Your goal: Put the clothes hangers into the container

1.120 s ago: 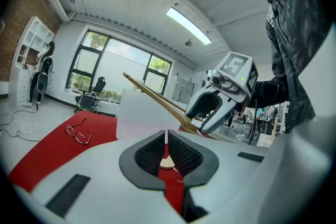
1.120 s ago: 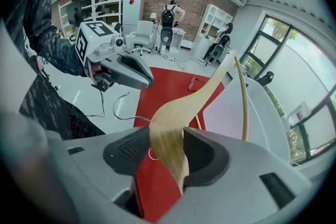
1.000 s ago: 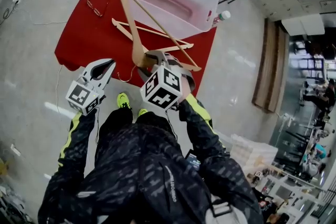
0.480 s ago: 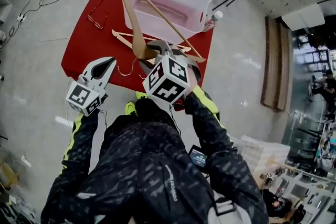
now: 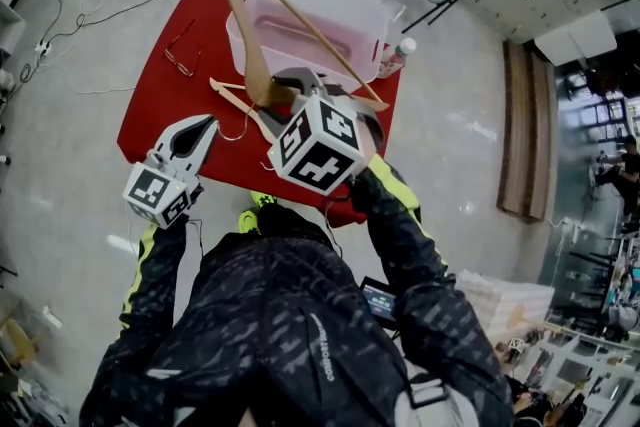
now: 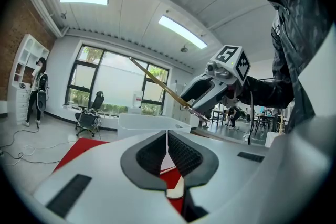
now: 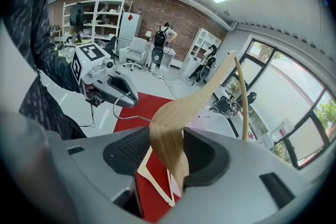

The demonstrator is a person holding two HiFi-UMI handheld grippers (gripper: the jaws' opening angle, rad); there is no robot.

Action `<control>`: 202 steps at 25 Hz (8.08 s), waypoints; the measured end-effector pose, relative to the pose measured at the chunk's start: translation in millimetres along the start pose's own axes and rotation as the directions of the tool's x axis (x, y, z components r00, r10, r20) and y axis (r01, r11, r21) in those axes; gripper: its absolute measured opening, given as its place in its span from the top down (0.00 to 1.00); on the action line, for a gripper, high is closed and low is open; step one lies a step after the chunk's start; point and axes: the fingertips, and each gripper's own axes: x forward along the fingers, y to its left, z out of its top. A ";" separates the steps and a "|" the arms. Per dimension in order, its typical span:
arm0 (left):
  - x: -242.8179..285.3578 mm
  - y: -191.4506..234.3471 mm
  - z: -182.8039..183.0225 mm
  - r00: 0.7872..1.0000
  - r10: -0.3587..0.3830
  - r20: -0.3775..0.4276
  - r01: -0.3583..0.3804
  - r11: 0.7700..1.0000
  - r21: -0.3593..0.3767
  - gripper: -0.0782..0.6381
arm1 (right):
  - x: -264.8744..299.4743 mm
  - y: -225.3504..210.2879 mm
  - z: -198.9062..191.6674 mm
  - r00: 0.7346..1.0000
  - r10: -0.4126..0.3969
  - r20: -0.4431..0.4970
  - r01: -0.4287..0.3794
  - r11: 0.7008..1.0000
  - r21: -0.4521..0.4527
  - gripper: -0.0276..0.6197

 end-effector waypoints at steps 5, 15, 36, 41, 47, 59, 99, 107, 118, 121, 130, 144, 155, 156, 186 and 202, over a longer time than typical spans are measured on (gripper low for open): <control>15.2 12.9 11.7 1.000 0.011 -0.001 -0.011 1.000 0.007 0.87 | 4.9 -28.8 11.9 0.999 0.002 0.032 -0.001 1.000 -0.005 0.64; 35.0 40.0 12.4 0.998 0.055 -0.017 -0.055 0.998 0.001 0.87 | 27.1 -84.4 24.5 0.995 0.009 0.099 -0.008 1.000 -0.015 0.64; 82.8 80.2 -17.3 0.988 0.124 -0.097 -0.130 0.990 -0.059 0.87 | 118.6 -185.6 -14.3 0.985 0.023 0.169 -0.035 0.997 0.064 0.64; 86.8 84.3 -21.5 0.982 0.149 -0.119 -0.158 0.985 -0.067 0.87 | 138.9 -201.3 -32.8 0.987 0.014 0.160 -0.033 0.993 0.115 0.64; 87.9 91.5 -34.4 0.975 0.170 -0.142 -0.183 0.980 -0.082 0.87 | 172.7 -201.8 -54.8 0.996 0.015 0.093 -0.029 0.988 0.150 0.64; 92.3 95.4 -44.8 0.965 0.206 -0.161 -0.224 0.969 -0.101 0.87 | 214.9 -192.8 -81.2 0.998 0.056 0.028 -0.059 0.988 0.143 0.64; 61.0 80.2 -57.2 0.964 0.222 -0.144 -0.240 0.963 -0.123 0.87 | 219.8 -146.0 -146.7 0.942 0.265 -0.204 -0.200 0.935 0.292 0.65; 59.7 82.6 -53.4 0.967 0.216 -0.132 -0.233 0.964 -0.130 0.87 | 212.9 -163.1 -120.8 0.981 0.146 -0.126 -0.109 0.958 0.265 0.84; 59.2 75.6 -34.5 0.980 0.170 -0.106 -0.184 0.972 -0.144 0.87 | 159.7 -168.4 -80.4 0.996 0.074 0.044 -0.084 0.946 0.312 0.93; 59.2 70.7 -31.8 0.987 0.123 -0.100 -0.140 0.974 -0.176 0.87 | 146.4 -156.1 -75.2 0.994 0.089 0.070 -0.106 0.942 0.319 0.93; 57.1 51.7 -4.5 0.995 0.068 -0.078 -0.080 0.982 -0.171 0.87 | 97.8 -116.4 -61.3 0.987 0.095 0.132 -0.136 0.928 0.347 0.93; 30.8 20.0 12.7 1.000 0.016 -0.026 -0.021 0.980 -0.198 0.87 | 25.0 -51.9 -25.1 0.937 0.000 0.350 -0.172 0.871 0.461 0.93; 13.2 -13.9 6.5 0.998 -0.059 -0.032 0.051 0.977 -0.207 0.88 | 4.4 17.1 -38.7 0.944 -0.014 0.329 -0.166 0.844 0.510 0.93; 11.9 -16.6 4.3 0.997 -0.063 -0.037 0.054 0.977 -0.205 0.88 | 3.3 22.4 -39.1 0.945 -0.011 0.327 -0.167 0.843 0.512 0.93; -27.1 -59.8 -50.2 0.986 -0.127 -0.112 0.103 0.975 -0.199 0.87 | 48.6 108.5 -92.7 0.979 0.105 0.174 -0.178 0.859 0.480 0.92; -19.8 -26.4 -86.9 0.991 -0.038 -0.126 0.005 0.967 -0.256 0.87 | 143.3 102.9 -135.4 0.971 0.232 0.056 -0.231 0.854 0.466 0.61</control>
